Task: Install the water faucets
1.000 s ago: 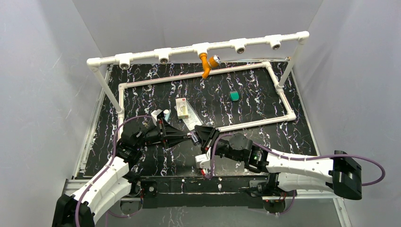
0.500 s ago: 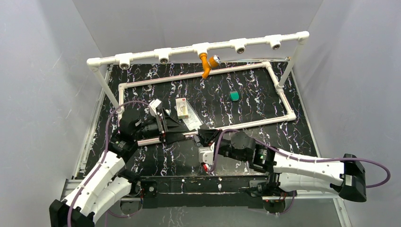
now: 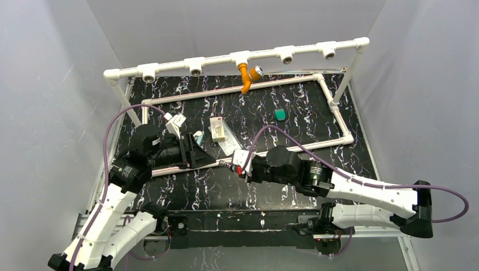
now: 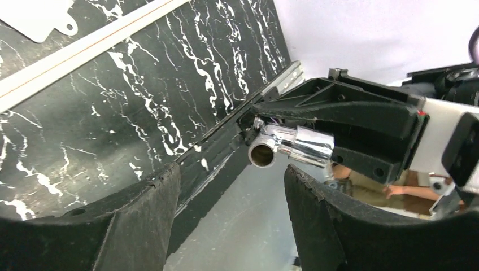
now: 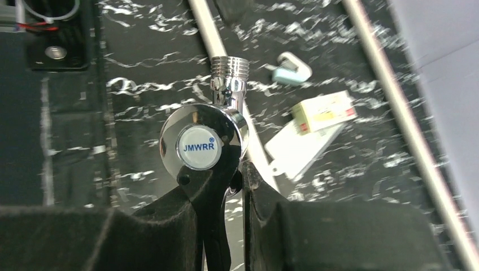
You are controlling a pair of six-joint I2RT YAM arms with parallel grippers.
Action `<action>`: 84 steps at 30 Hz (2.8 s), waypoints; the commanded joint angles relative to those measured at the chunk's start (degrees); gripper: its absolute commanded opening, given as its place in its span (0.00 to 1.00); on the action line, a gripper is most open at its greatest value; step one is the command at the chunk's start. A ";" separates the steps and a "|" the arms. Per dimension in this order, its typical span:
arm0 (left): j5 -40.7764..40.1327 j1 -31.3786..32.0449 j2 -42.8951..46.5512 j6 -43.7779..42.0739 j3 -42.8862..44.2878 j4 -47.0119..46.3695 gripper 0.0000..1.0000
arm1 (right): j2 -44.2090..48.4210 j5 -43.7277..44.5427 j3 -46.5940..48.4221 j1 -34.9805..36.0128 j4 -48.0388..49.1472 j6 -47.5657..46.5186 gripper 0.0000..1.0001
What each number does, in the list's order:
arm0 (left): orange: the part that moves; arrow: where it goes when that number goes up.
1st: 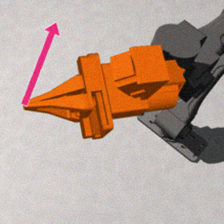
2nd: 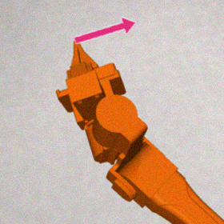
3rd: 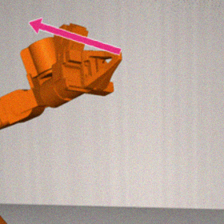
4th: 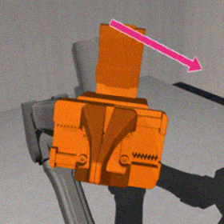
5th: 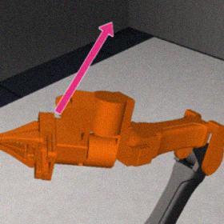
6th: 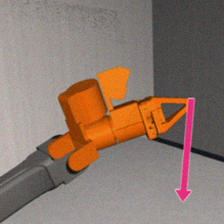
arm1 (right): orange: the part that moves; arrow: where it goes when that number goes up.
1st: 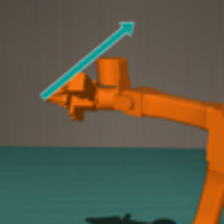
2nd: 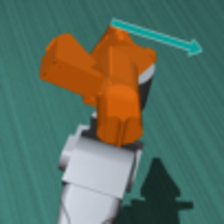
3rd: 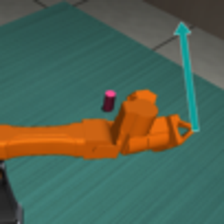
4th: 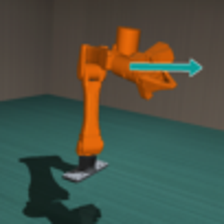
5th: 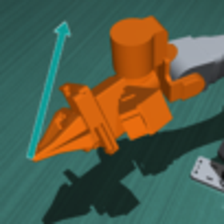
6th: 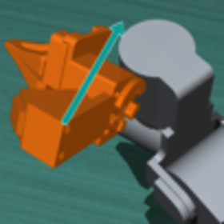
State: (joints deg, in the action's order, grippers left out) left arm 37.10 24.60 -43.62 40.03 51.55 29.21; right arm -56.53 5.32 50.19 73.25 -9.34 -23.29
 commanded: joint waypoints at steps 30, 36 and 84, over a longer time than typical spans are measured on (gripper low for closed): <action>12.90 6.86 -0.85 -20.97 4.16 6.83 0.68 | -13.49 -58.32 8.55 -18.67 10.06 50.23 0.01; 16.15 6.86 -0.20 -16.86 3.22 1.62 0.65 | -15.12 -58.01 9.13 -18.67 13.55 53.42 0.01; 16.36 6.86 1.84 -11.43 2.43 -4.48 0.07 | -9.85 -58.33 3.50 -18.64 17.52 58.75 0.01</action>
State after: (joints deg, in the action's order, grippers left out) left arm 52.16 31.29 -42.37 28.49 54.46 25.65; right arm -68.18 -53.36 53.56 54.76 6.94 35.59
